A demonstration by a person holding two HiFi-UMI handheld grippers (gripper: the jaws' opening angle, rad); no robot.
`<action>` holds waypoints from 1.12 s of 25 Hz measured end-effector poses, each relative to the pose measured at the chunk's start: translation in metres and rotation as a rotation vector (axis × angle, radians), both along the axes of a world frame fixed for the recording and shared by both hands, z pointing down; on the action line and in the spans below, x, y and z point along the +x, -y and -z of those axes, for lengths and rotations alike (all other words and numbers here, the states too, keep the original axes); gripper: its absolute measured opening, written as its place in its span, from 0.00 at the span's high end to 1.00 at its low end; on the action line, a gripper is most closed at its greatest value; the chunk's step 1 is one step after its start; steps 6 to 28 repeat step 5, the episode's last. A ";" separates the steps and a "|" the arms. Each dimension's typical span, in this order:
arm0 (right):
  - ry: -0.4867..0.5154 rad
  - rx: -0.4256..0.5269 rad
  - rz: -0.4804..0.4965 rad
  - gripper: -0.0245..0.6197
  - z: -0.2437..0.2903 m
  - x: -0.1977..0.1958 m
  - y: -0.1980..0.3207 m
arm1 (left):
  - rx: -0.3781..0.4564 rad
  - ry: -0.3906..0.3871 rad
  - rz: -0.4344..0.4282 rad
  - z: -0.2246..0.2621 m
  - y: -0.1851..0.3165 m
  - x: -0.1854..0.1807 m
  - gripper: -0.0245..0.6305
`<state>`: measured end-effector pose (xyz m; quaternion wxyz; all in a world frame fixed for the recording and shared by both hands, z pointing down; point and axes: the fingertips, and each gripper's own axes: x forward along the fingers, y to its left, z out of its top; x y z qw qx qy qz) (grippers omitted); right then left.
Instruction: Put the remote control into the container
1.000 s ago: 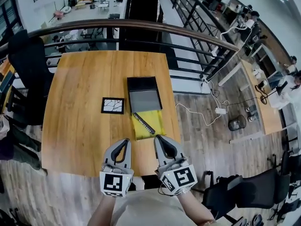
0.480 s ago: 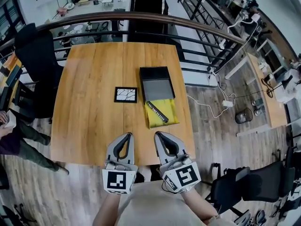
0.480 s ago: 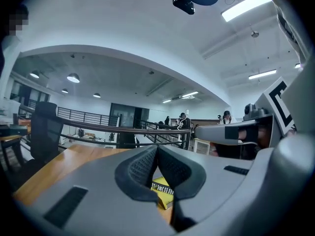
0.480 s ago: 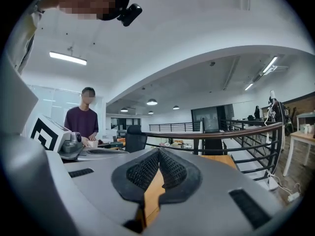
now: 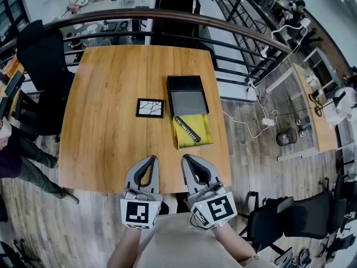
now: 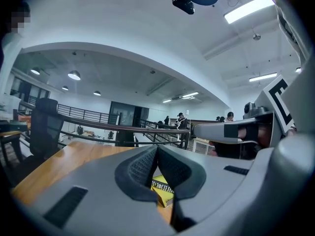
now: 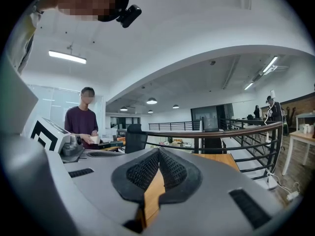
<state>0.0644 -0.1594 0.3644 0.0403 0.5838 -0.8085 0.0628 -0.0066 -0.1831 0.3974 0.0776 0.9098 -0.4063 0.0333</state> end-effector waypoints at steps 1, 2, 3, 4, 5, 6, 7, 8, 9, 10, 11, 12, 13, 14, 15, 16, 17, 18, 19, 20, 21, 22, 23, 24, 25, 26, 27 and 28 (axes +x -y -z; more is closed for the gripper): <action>0.001 0.000 -0.005 0.93 -0.001 0.002 0.001 | 0.002 -0.016 0.001 0.001 0.001 0.002 0.94; 0.003 -0.001 -0.010 0.93 -0.002 0.003 0.002 | 0.006 -0.040 0.007 0.003 0.003 0.004 0.94; 0.004 -0.001 -0.014 0.93 -0.003 0.005 0.003 | 0.010 -0.062 0.013 0.005 0.004 0.006 0.94; 0.005 -0.002 -0.017 0.93 -0.005 0.006 0.004 | 0.013 -0.079 0.018 0.007 0.006 0.008 0.94; 0.005 -0.002 -0.019 0.93 -0.006 0.008 0.004 | 0.015 -0.095 0.022 0.007 0.008 0.009 0.94; 0.005 -0.002 -0.019 0.93 -0.006 0.008 0.004 | 0.015 -0.095 0.022 0.007 0.008 0.009 0.94; 0.005 -0.002 -0.019 0.93 -0.006 0.008 0.004 | 0.015 -0.095 0.022 0.007 0.008 0.009 0.94; 0.005 -0.002 -0.019 0.93 -0.006 0.008 0.004 | 0.015 -0.095 0.022 0.007 0.008 0.009 0.94; 0.005 -0.002 -0.019 0.93 -0.006 0.008 0.004 | 0.015 -0.095 0.022 0.007 0.008 0.009 0.94; 0.005 -0.002 -0.019 0.93 -0.006 0.008 0.004 | 0.015 -0.095 0.022 0.007 0.008 0.009 0.94; 0.005 -0.002 -0.019 0.93 -0.006 0.008 0.004 | 0.015 -0.095 0.022 0.007 0.008 0.009 0.94; 0.005 -0.002 -0.019 0.93 -0.006 0.008 0.004 | 0.015 -0.095 0.022 0.007 0.008 0.009 0.94; 0.005 -0.002 -0.019 0.93 -0.006 0.008 0.004 | 0.015 -0.095 0.022 0.007 0.008 0.009 0.94; 0.005 -0.002 -0.019 0.93 -0.006 0.008 0.004 | 0.015 -0.095 0.022 0.007 0.008 0.009 0.94; 0.005 -0.002 -0.019 0.93 -0.006 0.008 0.004 | 0.015 -0.095 0.022 0.007 0.008 0.009 0.94; 0.005 -0.002 -0.019 0.93 -0.006 0.008 0.004 | 0.015 -0.095 0.022 0.007 0.008 0.009 0.94; 0.005 -0.002 -0.019 0.93 -0.006 0.008 0.004 | 0.015 -0.095 0.022 0.007 0.008 0.009 0.94; 0.005 -0.002 -0.019 0.93 -0.006 0.008 0.004 | 0.015 -0.095 0.022 0.007 0.008 0.009 0.94; 0.005 -0.002 -0.019 0.93 -0.006 0.008 0.004 | 0.015 -0.095 0.022 0.007 0.008 0.009 0.94; 0.005 -0.002 -0.019 0.93 -0.006 0.008 0.004 | 0.015 -0.095 0.022 0.007 0.008 0.009 0.94; 0.005 -0.002 -0.019 0.93 -0.006 0.008 0.004 | 0.015 -0.095 0.022 0.007 0.008 0.009 0.94; 0.005 -0.002 -0.019 0.93 -0.006 0.008 0.004 | 0.015 -0.095 0.022 0.007 0.008 0.009 0.94; 0.005 -0.002 -0.019 0.93 -0.006 0.008 0.004 | 0.015 -0.095 0.022 0.007 0.008 0.009 0.94; 0.005 -0.002 -0.019 0.93 -0.006 0.008 0.004 | 0.015 -0.095 0.022 0.007 0.008 0.009 0.94; 0.005 -0.002 -0.019 0.93 -0.006 0.008 0.004 | 0.015 -0.095 0.022 0.007 0.008 0.009 0.94; 0.005 -0.002 -0.019 0.93 -0.006 0.008 0.004 | 0.015 -0.095 0.022 0.007 0.008 0.009 0.94; 0.005 -0.002 -0.019 0.93 -0.006 0.008 0.004 | 0.015 -0.095 0.022 0.007 0.008 0.009 0.94; 0.005 -0.002 -0.019 0.93 -0.006 0.008 0.004 | 0.015 -0.095 0.022 0.007 0.008 0.009 0.94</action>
